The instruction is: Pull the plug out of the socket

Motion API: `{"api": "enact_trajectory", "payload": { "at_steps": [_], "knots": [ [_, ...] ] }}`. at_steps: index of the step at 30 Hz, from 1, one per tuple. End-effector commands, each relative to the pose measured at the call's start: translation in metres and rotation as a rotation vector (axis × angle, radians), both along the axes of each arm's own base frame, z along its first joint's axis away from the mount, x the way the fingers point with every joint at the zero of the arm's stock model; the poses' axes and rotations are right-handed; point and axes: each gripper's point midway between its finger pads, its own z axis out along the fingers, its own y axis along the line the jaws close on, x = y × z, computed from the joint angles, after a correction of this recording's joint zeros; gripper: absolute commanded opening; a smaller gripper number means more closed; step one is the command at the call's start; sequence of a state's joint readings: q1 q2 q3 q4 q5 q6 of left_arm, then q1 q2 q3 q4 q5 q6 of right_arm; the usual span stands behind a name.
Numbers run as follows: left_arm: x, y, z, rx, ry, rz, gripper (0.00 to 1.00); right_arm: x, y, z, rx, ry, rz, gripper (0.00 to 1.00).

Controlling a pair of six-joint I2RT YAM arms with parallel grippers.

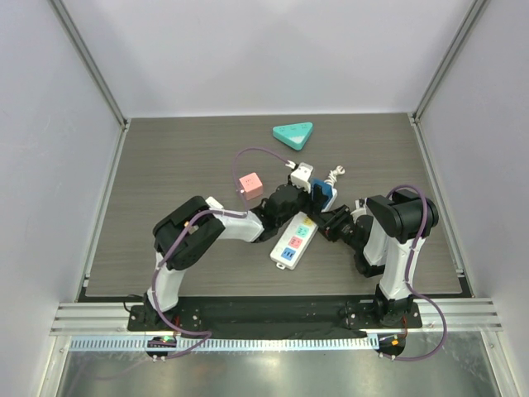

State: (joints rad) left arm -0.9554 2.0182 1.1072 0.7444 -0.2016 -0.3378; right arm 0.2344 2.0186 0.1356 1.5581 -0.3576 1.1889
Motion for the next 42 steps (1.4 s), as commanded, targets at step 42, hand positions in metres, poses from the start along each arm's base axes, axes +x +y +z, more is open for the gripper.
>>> {"api": "enact_trajectory", "payload": {
  "at_steps": [42],
  "knots": [
    [0.002,0.034,0.12,-0.423,0.0,-0.274,0.0,-0.005,-0.033,-0.042,-0.241,-0.025,-0.08,0.01]
  ]
}}
